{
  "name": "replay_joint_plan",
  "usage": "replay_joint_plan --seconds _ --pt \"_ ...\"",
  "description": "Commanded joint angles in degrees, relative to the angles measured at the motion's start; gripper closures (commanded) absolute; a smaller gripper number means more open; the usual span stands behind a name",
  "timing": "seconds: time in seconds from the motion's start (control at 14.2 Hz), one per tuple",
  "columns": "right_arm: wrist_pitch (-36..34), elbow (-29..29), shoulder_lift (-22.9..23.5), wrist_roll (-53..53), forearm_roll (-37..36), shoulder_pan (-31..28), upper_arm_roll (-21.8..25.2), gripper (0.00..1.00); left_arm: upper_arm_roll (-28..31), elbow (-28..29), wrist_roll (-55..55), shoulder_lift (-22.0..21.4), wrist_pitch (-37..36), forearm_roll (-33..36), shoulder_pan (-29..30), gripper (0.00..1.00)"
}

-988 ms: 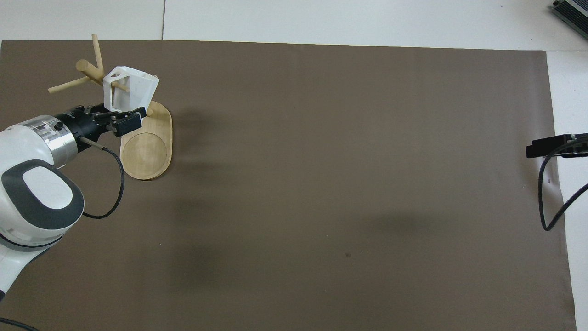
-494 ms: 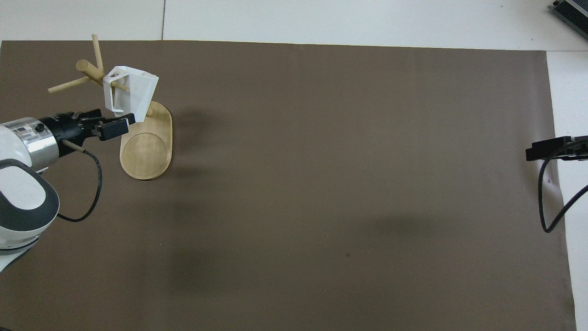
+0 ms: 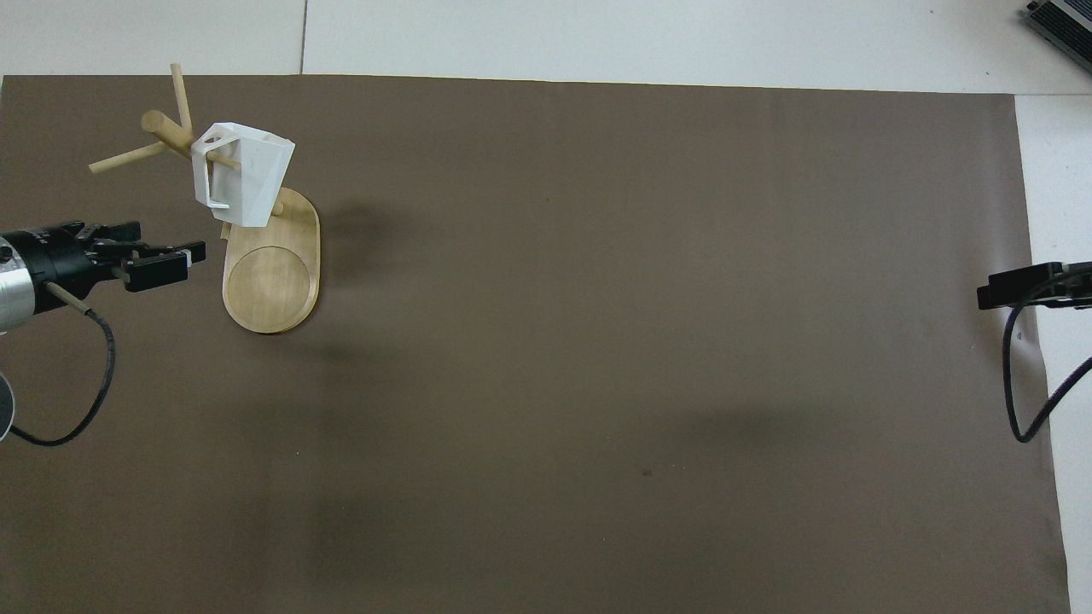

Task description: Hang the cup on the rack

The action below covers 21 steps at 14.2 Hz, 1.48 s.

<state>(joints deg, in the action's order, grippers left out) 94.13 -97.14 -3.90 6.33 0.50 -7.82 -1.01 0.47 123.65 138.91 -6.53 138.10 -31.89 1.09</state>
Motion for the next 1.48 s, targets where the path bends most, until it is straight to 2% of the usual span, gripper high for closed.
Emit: replay_joint_plan --seconds 0.0,0.21,0.49,0.85,0.99,1.2,1.41 --pt "-1.0 -0.3 -0.8 -1.1 -0.9 0.0 0.0 0.00 0.1 -0.9 0.7 -1.3 -4.7 6.5 0.6 0.00" --pt "-0.5 -0.3 -0.8 -1.0 -0.9 0.0 0.0 0.00 0.1 -4.1 -1.0 -1.3 -9.2 13.8 1.5 0.00" --pt "-0.2 -0.4 -0.8 -1.2 -0.9 0.0 0.0 0.00 0.1 -7.4 -14.1 -1.1 -12.0 15.5 1.7 0.00" --pt "-0.1 -0.5 -0.8 -3.4 -0.9 0.0 0.4 0.00 0.1 -14.5 -31.0 -0.9 -24.8 15.8 4.4 0.00" --pt "-0.1 -0.5 -0.8 -3.1 -0.9 0.0 0.4 0.00 0.0 -17.3 -33.3 -0.8 -29.2 21.6 4.2 0.00" --pt "-0.1 -0.5 -0.8 -2.7 -0.9 0.0 0.4 0.00 -0.6 -19.1 -38.8 -0.4 -30.5 23.2 3.5 0.00" --pt "-0.1 -0.4 -0.8 -2.9 -0.9 0.0 0.4 0.00 -0.6 -19.0 -55.1 -0.4 -30.2 23.1 2.8 0.00"
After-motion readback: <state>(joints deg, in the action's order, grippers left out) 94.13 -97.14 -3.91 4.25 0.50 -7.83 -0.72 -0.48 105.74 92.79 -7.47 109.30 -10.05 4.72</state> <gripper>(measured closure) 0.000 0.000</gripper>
